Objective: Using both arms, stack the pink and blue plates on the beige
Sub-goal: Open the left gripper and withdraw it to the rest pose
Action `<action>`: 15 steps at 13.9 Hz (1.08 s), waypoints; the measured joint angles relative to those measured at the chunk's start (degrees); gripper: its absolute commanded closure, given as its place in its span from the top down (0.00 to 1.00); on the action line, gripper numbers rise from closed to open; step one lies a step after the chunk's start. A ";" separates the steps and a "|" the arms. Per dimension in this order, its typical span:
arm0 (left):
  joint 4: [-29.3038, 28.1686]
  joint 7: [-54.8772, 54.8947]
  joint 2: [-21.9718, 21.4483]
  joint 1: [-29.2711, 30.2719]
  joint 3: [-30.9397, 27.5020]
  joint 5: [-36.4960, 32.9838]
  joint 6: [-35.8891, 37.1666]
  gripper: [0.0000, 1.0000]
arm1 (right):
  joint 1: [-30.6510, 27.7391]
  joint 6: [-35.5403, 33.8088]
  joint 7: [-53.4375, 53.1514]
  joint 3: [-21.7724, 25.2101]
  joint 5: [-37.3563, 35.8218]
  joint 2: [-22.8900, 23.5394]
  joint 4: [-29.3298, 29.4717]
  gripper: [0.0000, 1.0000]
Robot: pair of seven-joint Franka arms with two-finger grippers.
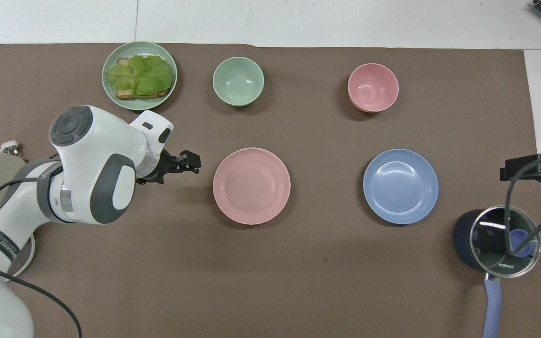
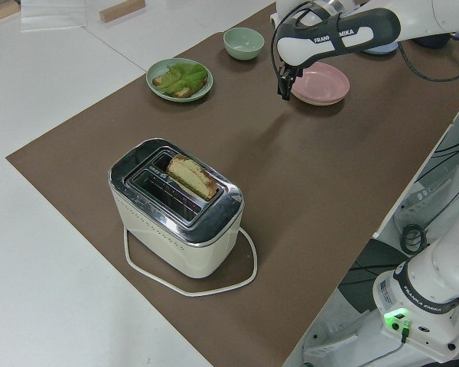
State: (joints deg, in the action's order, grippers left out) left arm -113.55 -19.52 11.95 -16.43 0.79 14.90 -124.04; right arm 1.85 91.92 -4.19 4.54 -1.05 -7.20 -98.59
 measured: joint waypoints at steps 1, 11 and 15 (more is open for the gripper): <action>0.55 0.61 -0.02 2.18 -0.08 -1.32 0.10 1.00 | 0.00 1.77 0.00 0.00 0.00 0.16 -1.21 1.00; 6.14 14.08 -0.22 16.19 -0.38 -8.09 5.67 1.00 | -0.95 16.78 1.73 0.02 1.10 7.75 -9.55 1.00; 8.81 16.79 -1.11 16.93 -0.32 -11.51 11.70 1.00 | -1.64 23.97 4.59 0.03 2.55 11.04 -13.35 1.00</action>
State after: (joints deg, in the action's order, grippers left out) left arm -104.74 -2.73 10.85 0.50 0.47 3.39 -112.34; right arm 0.21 115.88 0.41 4.57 1.50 3.84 -111.93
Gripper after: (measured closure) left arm 0.000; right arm 0.000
